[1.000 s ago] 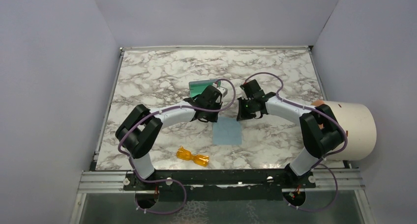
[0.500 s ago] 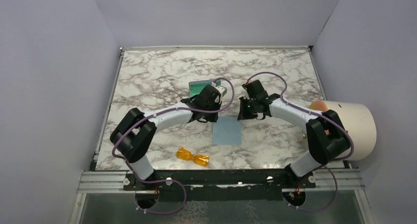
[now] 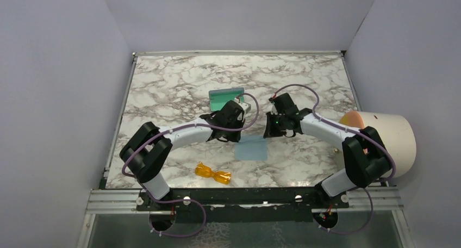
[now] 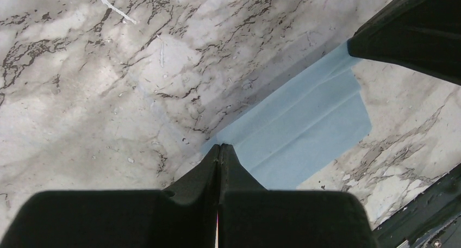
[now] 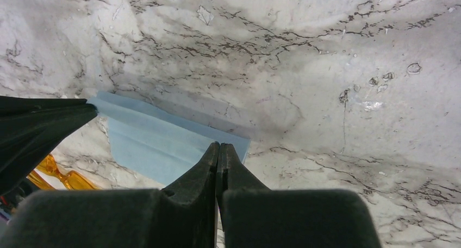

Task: Organize the sunglasses
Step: Fold the glasses cleaning cloth at the center of the board.

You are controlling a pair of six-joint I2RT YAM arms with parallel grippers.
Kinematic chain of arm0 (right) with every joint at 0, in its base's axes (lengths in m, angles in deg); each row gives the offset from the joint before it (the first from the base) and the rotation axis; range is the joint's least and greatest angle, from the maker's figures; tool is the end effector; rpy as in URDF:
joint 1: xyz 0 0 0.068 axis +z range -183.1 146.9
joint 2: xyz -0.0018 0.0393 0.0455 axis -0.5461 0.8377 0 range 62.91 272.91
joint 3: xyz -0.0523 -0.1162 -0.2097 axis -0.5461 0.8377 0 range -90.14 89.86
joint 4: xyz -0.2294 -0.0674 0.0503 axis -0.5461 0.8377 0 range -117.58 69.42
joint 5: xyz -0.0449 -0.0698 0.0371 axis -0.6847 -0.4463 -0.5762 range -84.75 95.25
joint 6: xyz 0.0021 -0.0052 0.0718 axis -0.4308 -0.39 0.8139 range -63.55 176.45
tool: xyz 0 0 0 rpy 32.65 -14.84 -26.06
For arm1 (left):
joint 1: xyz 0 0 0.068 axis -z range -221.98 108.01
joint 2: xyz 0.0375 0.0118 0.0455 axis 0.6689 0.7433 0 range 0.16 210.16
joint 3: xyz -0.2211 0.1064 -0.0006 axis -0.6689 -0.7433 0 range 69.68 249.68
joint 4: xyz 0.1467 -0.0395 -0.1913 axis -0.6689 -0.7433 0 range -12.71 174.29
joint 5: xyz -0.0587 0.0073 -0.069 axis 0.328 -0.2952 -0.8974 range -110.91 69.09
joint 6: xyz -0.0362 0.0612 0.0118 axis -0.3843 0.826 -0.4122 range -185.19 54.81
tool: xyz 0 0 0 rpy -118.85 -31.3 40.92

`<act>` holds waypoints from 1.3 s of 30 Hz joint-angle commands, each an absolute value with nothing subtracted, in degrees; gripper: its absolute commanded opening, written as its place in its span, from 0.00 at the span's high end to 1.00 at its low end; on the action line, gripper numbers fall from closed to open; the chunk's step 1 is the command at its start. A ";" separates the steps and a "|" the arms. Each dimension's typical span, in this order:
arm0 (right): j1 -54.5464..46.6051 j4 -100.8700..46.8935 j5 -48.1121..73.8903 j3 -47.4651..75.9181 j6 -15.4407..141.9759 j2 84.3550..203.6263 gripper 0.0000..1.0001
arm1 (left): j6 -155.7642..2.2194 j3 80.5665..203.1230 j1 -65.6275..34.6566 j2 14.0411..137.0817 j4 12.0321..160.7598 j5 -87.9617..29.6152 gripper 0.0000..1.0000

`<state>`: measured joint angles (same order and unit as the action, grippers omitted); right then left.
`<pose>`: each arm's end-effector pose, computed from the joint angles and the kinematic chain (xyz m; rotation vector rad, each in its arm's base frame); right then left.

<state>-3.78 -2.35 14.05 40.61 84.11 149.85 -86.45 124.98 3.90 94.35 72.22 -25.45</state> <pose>0.2431 0.1469 0.1394 -0.0911 2.7538 0.5029 0.2300 -0.2440 0.1492 0.5797 2.4879 -0.5849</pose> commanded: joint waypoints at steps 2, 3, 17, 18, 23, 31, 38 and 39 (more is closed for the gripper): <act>-3.19 -3.57 15.00 41.72 84.78 147.69 0.99 | -87.06 124.10 4.41 91.27 72.31 -25.83 1.00; -3.11 -3.58 15.00 41.81 84.83 147.69 0.99 | -87.07 123.96 4.42 91.17 72.30 -25.84 1.00; -1.57 -4.46 15.11 44.57 85.18 146.09 0.99 | -87.90 121.42 4.67 89.33 72.31 -26.64 1.00; -1.48 -4.64 15.03 44.81 85.27 146.01 0.99 | -88.07 121.23 4.80 89.22 72.31 -26.63 1.00; -1.22 -4.79 14.93 45.48 85.37 145.79 0.99 | -88.56 120.47 5.41 89.02 72.48 -26.72 1.00; -1.04 -4.90 14.49 45.57 85.23 145.93 0.99 | -89.01 120.97 6.35 90.04 73.01 -26.54 1.00; -0.94 -5.00 14.41 45.37 85.04 145.78 0.99 | -88.87 121.38 6.60 90.45 72.89 -26.40 0.99; -0.93 -5.04 14.37 45.52 84.97 145.71 0.99 | -88.94 121.34 6.62 90.42 73.02 -26.37 0.98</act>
